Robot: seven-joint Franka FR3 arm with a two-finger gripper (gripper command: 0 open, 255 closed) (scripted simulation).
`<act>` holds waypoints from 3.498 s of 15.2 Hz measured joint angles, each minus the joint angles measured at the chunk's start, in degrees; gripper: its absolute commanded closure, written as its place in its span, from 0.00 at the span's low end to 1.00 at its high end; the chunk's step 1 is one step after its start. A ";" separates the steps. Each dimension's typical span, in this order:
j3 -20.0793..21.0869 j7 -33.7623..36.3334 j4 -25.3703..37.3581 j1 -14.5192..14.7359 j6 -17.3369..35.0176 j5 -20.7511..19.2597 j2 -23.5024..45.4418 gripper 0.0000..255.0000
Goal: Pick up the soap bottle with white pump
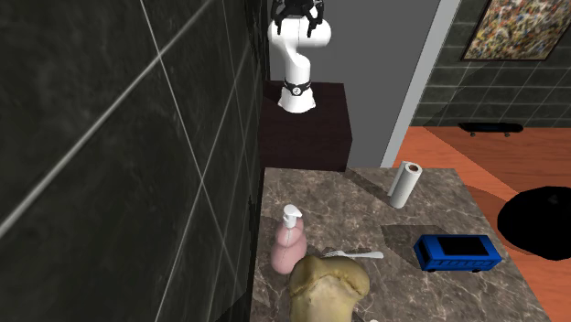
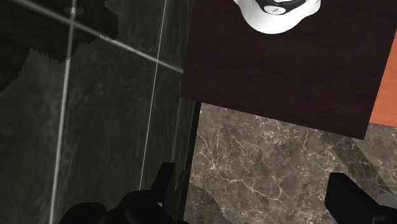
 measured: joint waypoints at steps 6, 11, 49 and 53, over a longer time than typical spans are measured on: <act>0.45 1.32 -1.06 -0.26 7.42 -0.30 6.21 0.00; 1.56 3.61 0.30 -0.57 16.21 -0.74 16.09 0.00; 0.74 13.49 53.20 0.62 37.10 -11.28 88.58 0.00; 0.69 13.73 52.99 0.69 37.89 -11.39 89.19 1.00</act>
